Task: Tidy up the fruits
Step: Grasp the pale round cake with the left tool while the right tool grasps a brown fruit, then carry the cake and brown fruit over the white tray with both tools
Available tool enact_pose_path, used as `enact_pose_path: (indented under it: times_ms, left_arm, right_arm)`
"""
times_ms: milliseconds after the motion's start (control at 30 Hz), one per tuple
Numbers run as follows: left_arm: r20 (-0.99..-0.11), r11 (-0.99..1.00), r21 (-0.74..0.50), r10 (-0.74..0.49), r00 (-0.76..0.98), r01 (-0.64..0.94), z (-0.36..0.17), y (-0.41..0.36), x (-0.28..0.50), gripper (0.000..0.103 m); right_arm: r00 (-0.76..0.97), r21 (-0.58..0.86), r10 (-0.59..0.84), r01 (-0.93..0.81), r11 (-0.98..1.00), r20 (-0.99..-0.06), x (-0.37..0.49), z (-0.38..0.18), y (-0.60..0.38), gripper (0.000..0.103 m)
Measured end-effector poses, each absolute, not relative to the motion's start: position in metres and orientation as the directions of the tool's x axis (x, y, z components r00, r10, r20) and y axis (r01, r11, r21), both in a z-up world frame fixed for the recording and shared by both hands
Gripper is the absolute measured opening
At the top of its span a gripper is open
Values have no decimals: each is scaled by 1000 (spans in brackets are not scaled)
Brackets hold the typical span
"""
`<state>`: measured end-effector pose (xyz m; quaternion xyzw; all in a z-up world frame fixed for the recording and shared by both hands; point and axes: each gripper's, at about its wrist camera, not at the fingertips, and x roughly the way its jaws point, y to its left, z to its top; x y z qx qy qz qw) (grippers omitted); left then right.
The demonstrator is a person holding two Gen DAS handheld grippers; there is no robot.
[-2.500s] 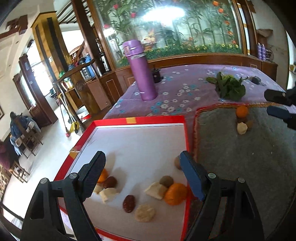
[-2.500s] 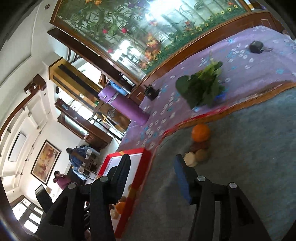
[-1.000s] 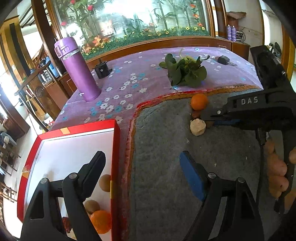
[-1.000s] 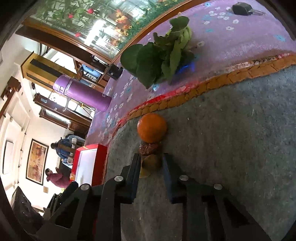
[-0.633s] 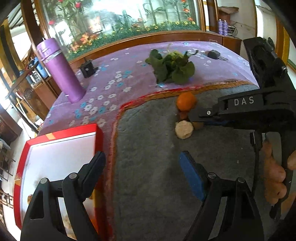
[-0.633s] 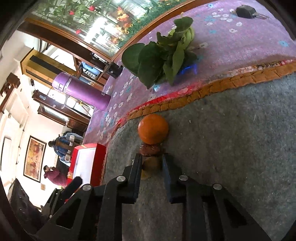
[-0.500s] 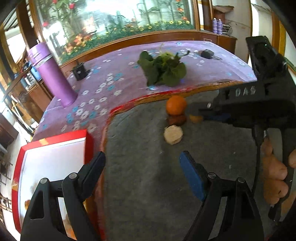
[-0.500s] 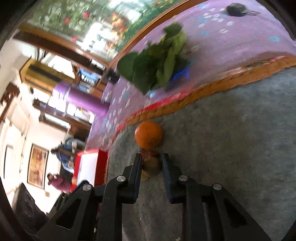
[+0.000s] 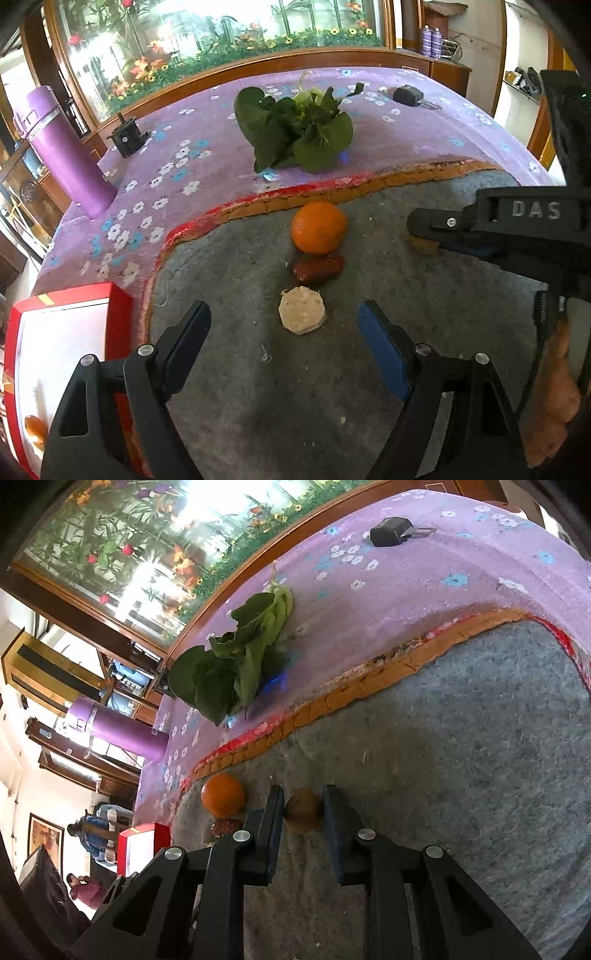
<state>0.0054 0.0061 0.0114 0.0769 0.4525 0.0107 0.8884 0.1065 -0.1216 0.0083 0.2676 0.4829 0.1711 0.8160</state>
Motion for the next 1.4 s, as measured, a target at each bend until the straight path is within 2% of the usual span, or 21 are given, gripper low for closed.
enact_pose_path:
  times_ms: [167,233,300,500,800,933,1133,1200,1400]
  left_arm:
    - [-805,992,120,74,588,39,5,13,11,79]
    - [-807,995,91,50,588,41,5,16,11,72]
    - [-806,997,65,22,592,52,5,16,11,56]
    - [-793,996,70,20,609,59,7,12,7,36]
    - [-783,998,42,4,623,46,13,14,1,24]
    - [-781,999,18,-12,624,41,16,17,-5,24]
    - [-789,996,65,16,615,58,9,11,-2,25]
    - [-783,993,99,36,621,66,6,7,0,28]
    - [-773,993,100,37,634,65,5,8,3,27]
  right_arm:
    - [474,602,538,-22,798,-697,104,7,-124,23]
    - [474,601,537,-22,799,-697,104,8,-123,23]
    - [475,600,537,-23,800,-697,105,7,-123,23]
    - [477,589,530,-31,808,-701,105,8,-120,23]
    - [477,557,512,-56,829,-715,106,9,-116,23]
    - [487,491,469,-91,866,-737,104,13,-106,23]
    - [529,328,360,-157,931,-768,97,18,-84,23]
    - [538,298,340,-167,940,-771,95,18,-81,23]
    - [528,348,375,-155,925,-762,97,17,-89,23]
